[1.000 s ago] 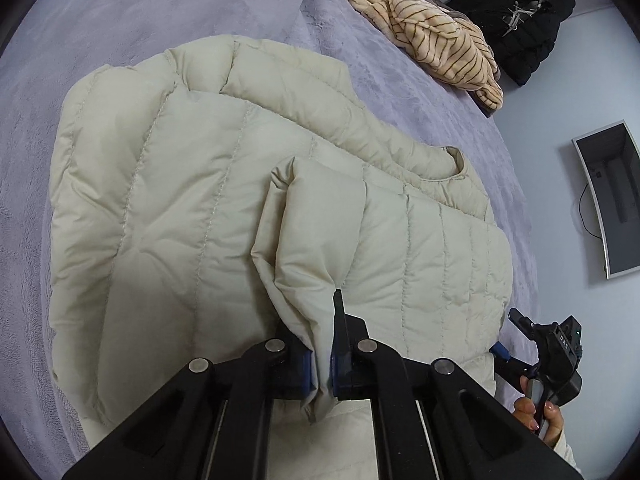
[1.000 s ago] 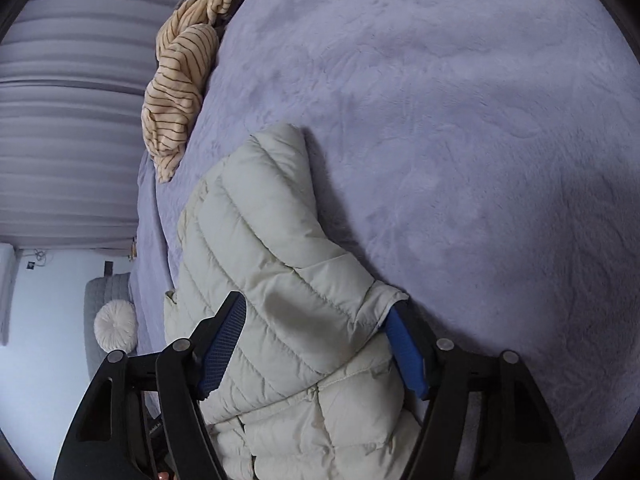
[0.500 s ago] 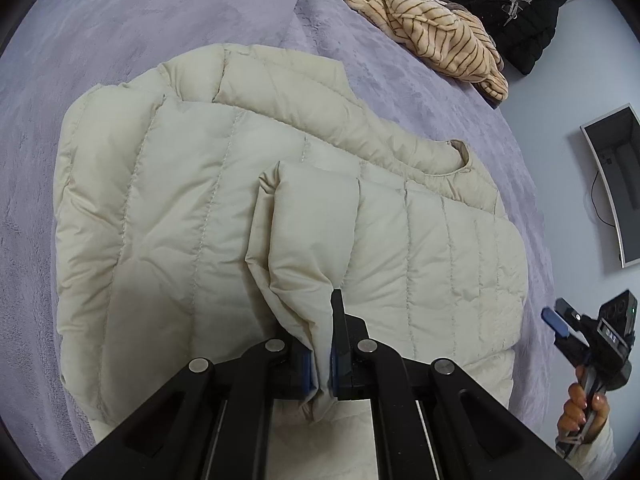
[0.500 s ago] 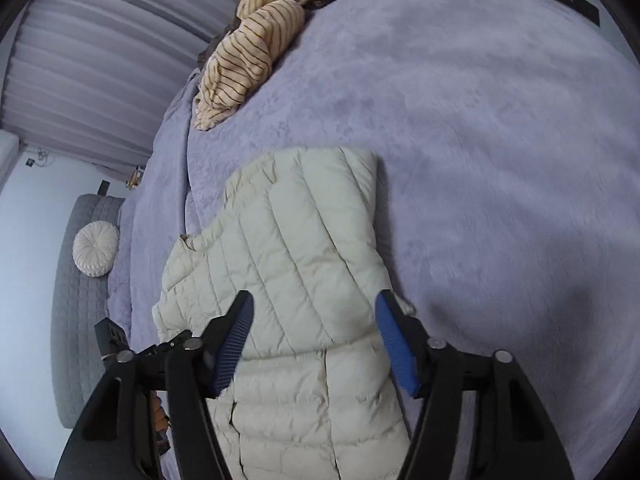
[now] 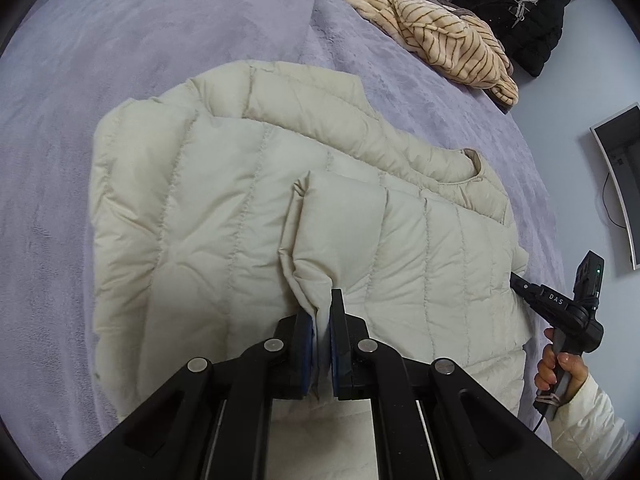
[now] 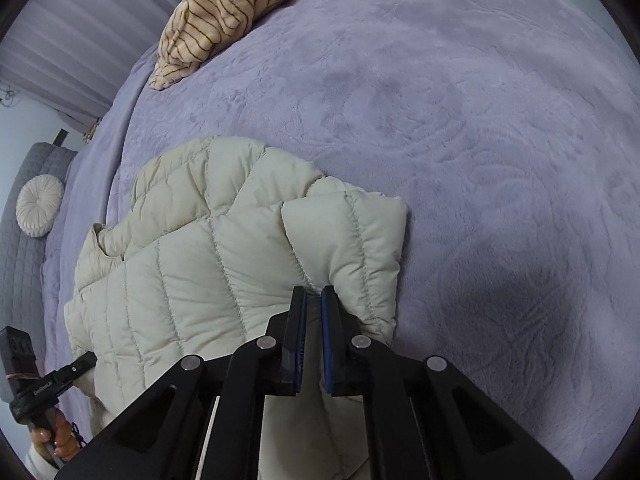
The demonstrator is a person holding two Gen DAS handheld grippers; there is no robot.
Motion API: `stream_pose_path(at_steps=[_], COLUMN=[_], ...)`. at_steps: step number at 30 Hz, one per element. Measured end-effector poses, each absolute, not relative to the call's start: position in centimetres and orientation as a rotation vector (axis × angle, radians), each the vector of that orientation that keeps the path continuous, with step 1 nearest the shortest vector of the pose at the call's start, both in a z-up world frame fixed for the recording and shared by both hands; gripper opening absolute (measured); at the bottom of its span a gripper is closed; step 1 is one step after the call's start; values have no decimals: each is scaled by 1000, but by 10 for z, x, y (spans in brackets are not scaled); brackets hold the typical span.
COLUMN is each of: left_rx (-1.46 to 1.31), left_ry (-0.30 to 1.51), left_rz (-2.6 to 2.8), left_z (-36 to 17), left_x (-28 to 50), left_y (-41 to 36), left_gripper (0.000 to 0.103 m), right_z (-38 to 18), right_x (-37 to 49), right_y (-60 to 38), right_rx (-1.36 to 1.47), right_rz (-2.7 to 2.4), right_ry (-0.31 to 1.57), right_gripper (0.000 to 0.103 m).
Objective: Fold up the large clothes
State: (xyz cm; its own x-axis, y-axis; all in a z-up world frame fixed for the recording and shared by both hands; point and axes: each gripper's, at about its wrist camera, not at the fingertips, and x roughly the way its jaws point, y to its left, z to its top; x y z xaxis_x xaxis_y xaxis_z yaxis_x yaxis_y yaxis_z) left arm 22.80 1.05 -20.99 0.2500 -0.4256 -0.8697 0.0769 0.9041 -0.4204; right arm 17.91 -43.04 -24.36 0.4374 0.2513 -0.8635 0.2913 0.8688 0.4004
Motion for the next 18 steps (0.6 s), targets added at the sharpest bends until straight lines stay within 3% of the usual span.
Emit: stream_pose_path(at_steps=[10,18], left_rx=[-202,-42], left_ry=[1182,1214], left_rz=[-313,-288], left_z=[-156,-188], left_x=[222,245], left_y=[30,-29], left_gripper=[8,8], right_z=[-202,-179], right_x=[167,164], right_y=[-422,-379], right_rx=[513,442], right_rz=[-21,82], right_ry=[1111,1114], right_gripper=[7,7])
